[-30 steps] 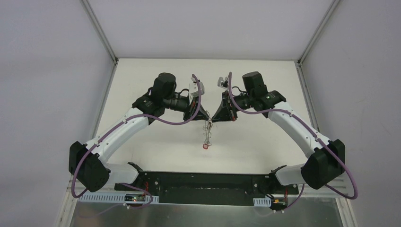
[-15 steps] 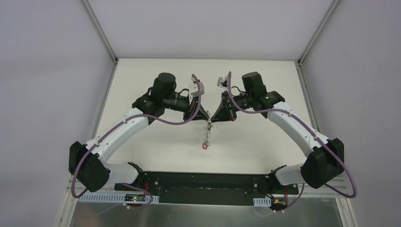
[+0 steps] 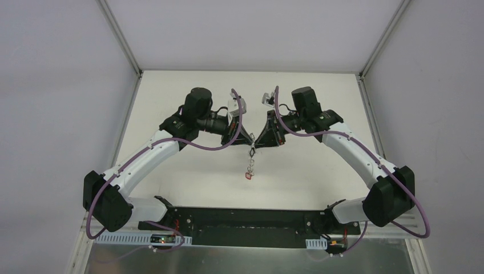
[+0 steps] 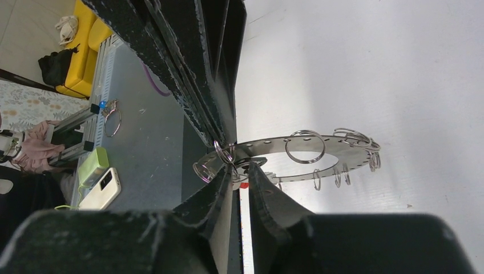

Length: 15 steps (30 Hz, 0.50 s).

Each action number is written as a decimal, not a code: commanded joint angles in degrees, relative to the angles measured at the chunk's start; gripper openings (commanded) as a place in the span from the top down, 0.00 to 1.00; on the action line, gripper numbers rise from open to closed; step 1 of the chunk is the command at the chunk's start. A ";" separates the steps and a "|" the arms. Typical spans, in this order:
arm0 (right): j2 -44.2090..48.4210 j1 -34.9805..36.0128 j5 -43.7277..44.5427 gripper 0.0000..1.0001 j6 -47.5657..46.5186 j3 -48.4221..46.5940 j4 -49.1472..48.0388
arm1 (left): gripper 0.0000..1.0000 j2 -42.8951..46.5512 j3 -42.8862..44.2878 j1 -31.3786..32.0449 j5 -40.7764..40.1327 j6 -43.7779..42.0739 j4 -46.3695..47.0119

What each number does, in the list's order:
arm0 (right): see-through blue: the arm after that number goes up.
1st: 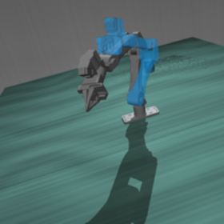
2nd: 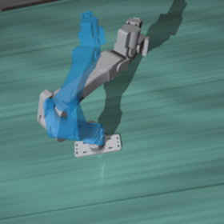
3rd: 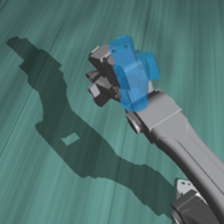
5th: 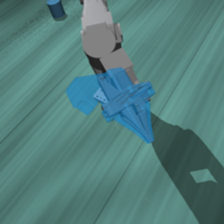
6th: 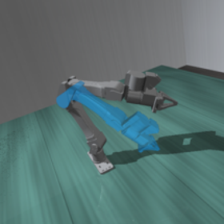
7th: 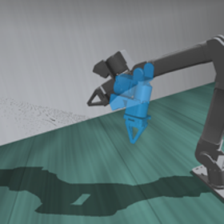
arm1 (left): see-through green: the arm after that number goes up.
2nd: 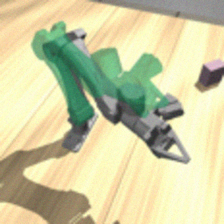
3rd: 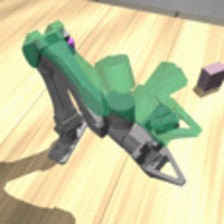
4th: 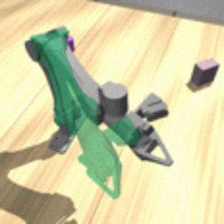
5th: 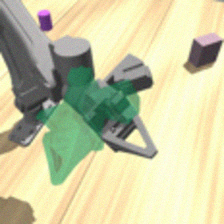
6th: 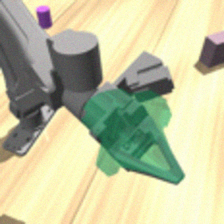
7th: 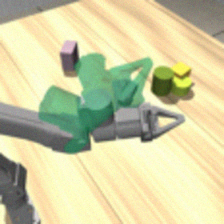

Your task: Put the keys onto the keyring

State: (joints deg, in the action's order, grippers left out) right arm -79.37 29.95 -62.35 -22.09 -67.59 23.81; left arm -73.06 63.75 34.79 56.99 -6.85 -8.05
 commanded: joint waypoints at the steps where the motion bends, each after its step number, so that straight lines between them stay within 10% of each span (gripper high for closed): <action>1: 1.81 -0.25 -0.90 0.78 -1.26 -1.33 -0.06 | 1.00 2.35 -0.20 -0.81 3.09 1.44 4.20; 15: 5.03 -0.31 -0.63 0.69 -2.17 -3.20 0.57 | 1.00 1.65 -3.81 -1.12 3.74 17.93 21.01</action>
State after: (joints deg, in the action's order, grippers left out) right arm -75.92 29.87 -61.95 -23.18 -68.47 24.43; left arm -73.03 60.45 34.04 58.37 5.52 4.32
